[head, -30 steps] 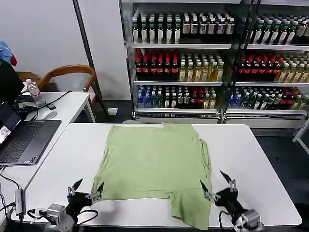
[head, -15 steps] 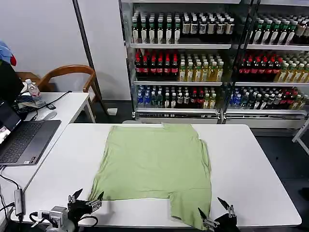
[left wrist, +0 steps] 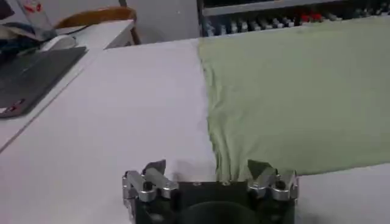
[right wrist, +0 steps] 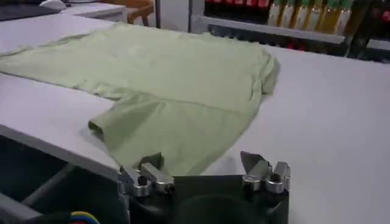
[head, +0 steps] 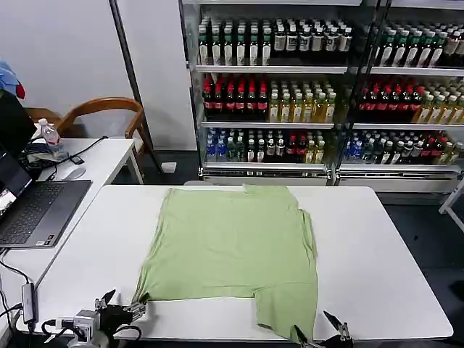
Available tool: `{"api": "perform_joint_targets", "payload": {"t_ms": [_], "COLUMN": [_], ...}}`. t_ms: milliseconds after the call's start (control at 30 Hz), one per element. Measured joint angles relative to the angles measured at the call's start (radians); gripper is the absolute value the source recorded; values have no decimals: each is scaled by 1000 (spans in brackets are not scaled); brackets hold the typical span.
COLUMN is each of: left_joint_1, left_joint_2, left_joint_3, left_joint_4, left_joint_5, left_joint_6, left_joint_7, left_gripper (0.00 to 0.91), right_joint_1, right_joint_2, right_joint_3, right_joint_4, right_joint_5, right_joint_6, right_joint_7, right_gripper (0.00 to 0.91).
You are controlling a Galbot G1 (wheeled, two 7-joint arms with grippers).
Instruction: Fold and organize the clothes.
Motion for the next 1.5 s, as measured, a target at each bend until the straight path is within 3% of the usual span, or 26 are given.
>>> {"api": "perform_joint_targets", "payload": {"t_ms": [767, 1067, 1500], "left_joint_1": [-21, -89, -288], "left_joint_2": [-2, 24, 31], "left_joint_3": [39, 21, 60], "left_joint_4": [0, 15, 151], "left_joint_5": [15, -21, -134], "left_joint_6": [-28, -79, -150], "left_joint_7": [16, 89, 200], "left_gripper": [40, 40, 50], "right_joint_1": [55, 235, 616], "right_joint_2": [-5, 11, 55], "right_joint_3": [21, 13, -108], "right_joint_4": [45, 21, -196], "right_joint_5": [68, 140, 167], "right_joint_6": [-16, -60, -114], "right_joint_7": [9, 20, 13], "right_gripper": [0, 0, 0]}}
